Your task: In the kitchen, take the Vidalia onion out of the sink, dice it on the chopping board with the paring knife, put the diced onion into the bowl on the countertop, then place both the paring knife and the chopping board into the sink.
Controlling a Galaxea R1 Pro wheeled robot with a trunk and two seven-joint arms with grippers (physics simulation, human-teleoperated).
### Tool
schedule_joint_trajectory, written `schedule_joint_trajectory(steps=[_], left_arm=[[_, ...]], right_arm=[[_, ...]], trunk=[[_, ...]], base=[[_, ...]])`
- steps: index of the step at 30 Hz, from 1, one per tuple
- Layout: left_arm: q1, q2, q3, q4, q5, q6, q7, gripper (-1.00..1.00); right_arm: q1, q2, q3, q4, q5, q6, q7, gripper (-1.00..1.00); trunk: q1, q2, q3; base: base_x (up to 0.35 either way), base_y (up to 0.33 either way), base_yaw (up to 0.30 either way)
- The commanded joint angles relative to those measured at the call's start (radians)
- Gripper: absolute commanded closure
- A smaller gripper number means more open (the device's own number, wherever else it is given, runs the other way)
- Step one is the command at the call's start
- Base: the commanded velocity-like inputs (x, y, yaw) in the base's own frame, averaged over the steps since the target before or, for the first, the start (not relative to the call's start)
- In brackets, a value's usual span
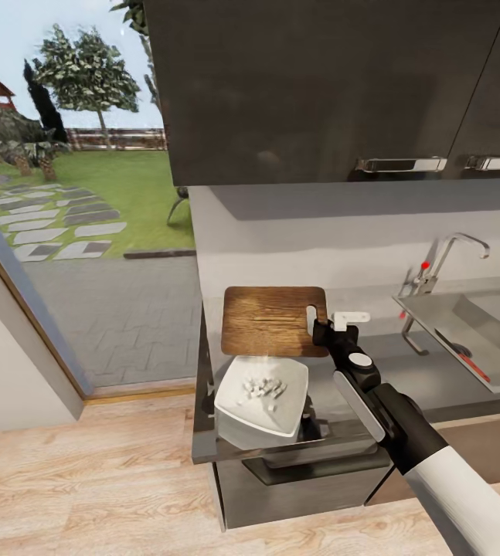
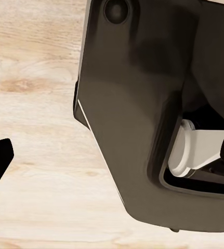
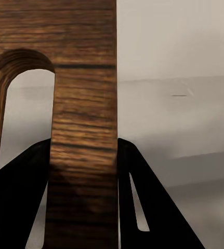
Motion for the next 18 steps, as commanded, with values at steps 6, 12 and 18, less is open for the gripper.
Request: schedule_joint_trajectory(steps=[6, 12, 18], left_arm=[[0.001, -0.001, 0.001, -0.003, 0.009, 0.004, 0.001, -1.00], [0.001, -0.001, 0.001, -0.003, 0.009, 0.004, 0.001, -1.00], [0.001, -0.002, 0.001, -0.003, 0.008, 0.003, 0.001, -1.00]], right_arm=[[-0.001, 0.000, 0.004, -0.002, -0.007, 0.003, -0.008, 1.00], [-0.001, 0.002, 0.002, -0.015, -0.014, 0.035, 0.066, 1.00], [-0.001, 0.005, -0.002, -0.081, -0.017, 0.159, 0.087, 1.00]], trunk=[[0.001, -0.002, -0.002], [0.001, -0.002, -0.002], [0.001, -0.002, -0.002]], base=[[0.000, 0.000, 0.000], [0.000, 0.000, 0.000], [0.000, 0.000, 0.000]])
